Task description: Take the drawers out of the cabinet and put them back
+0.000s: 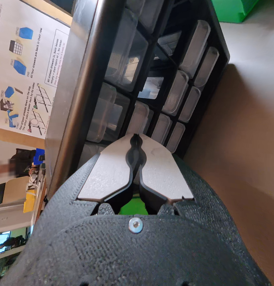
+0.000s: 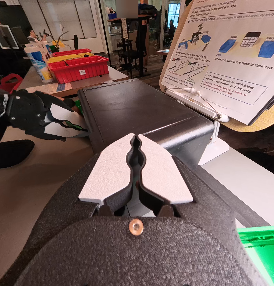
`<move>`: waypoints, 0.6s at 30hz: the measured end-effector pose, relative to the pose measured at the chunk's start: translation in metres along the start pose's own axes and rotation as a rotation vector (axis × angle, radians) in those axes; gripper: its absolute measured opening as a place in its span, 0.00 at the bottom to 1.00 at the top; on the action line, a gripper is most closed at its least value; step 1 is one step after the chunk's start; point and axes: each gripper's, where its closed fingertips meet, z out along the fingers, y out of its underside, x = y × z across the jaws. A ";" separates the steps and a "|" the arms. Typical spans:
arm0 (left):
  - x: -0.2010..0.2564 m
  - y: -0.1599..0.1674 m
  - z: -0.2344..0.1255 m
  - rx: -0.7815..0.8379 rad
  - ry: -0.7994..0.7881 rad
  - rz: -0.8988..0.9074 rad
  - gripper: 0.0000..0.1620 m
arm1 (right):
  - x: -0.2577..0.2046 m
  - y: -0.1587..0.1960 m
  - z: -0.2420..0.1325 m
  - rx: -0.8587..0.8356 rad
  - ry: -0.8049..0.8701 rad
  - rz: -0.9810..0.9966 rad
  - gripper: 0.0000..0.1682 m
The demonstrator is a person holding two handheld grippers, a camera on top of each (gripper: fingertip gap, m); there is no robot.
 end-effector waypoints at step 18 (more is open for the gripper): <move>-0.126 0.123 -0.061 -0.129 -0.013 -0.355 0.12 | 0.000 0.000 0.000 0.015 -0.013 0.024 0.00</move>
